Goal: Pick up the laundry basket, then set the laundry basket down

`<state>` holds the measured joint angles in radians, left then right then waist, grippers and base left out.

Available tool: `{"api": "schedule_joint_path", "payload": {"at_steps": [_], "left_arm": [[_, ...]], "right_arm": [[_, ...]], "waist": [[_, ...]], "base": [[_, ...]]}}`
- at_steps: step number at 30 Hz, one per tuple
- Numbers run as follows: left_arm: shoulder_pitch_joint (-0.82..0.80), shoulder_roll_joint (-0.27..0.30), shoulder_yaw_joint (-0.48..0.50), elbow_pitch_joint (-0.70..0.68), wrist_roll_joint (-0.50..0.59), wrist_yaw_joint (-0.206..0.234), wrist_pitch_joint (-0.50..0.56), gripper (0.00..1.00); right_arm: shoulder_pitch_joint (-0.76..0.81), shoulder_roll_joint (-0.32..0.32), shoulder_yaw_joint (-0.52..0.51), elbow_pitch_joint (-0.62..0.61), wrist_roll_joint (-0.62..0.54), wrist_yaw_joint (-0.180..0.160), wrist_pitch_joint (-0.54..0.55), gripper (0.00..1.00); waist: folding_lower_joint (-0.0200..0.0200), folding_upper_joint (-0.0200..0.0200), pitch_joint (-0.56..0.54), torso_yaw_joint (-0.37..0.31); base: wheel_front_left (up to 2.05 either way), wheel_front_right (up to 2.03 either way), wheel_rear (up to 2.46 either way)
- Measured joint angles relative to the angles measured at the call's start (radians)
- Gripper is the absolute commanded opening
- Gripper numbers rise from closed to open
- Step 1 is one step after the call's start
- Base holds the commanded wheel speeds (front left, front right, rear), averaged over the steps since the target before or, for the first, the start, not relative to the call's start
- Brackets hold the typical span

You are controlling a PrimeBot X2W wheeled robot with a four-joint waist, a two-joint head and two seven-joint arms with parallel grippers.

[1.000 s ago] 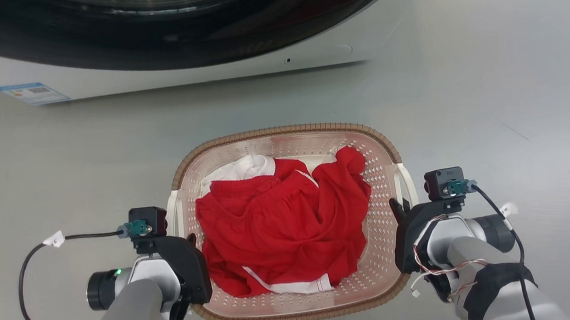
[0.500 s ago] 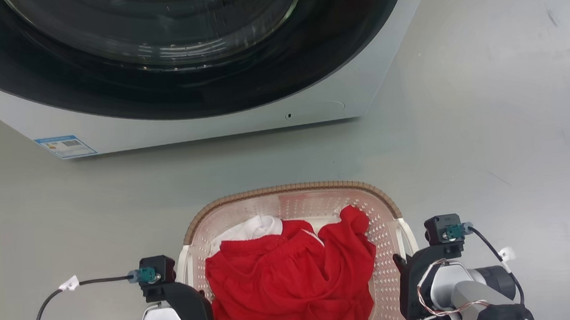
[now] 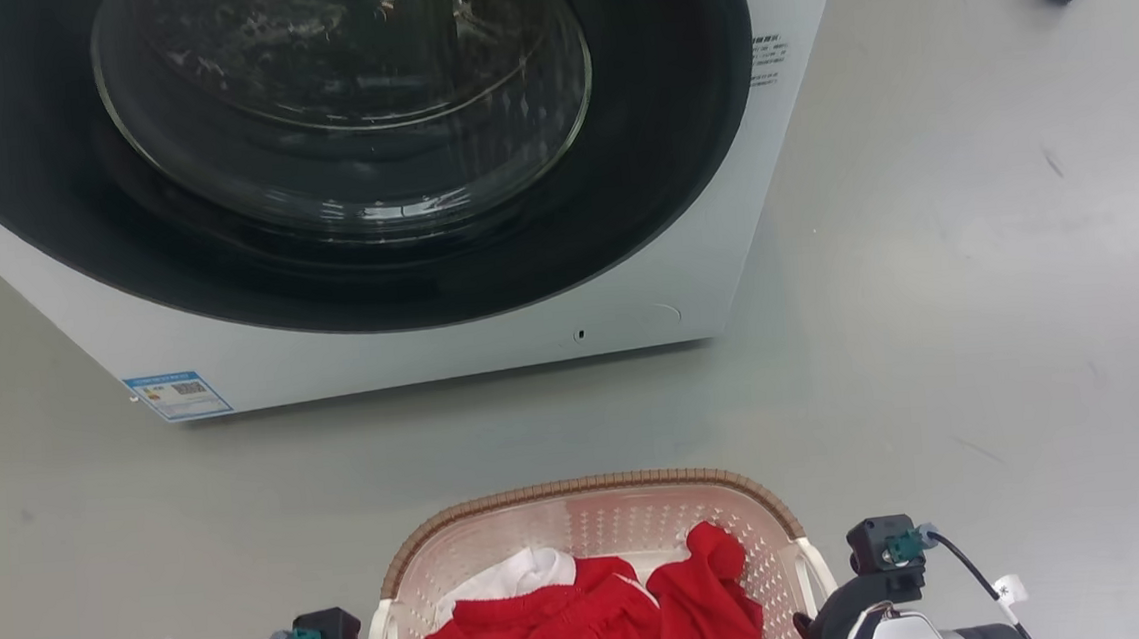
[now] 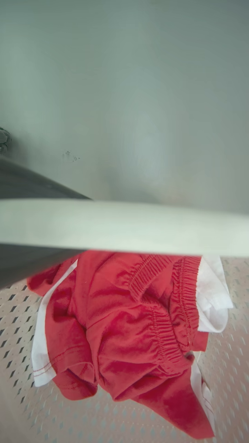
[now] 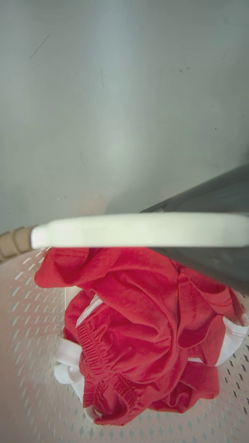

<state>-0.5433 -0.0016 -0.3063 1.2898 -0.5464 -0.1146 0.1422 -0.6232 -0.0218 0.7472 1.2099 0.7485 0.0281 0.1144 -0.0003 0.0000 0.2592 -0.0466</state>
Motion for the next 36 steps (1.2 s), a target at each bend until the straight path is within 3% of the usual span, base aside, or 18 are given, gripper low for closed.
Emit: {"api": "schedule_joint_path", "payload": {"at_steps": [22, 36], "left_arm": [[0.128, 0.000, -0.059, -0.006, -0.080, 0.019, 0.061, 0.00], [0.152, 0.002, -0.088, -0.021, -0.124, 0.036, 0.082, 0.00]], "right_arm": [[0.100, 0.003, 0.034, 0.010, 0.038, 0.004, 0.069, 0.00], [0.112, 0.003, 0.046, 0.013, 0.063, 0.007, 0.088, 0.00]], "waist": [[0.0002, 0.0000, -0.203, -0.011], [0.0002, -0.0001, -0.235, -0.009]], "base": [[0.00, 0.00, 0.00], [0.00, 0.00, 0.00]]}}
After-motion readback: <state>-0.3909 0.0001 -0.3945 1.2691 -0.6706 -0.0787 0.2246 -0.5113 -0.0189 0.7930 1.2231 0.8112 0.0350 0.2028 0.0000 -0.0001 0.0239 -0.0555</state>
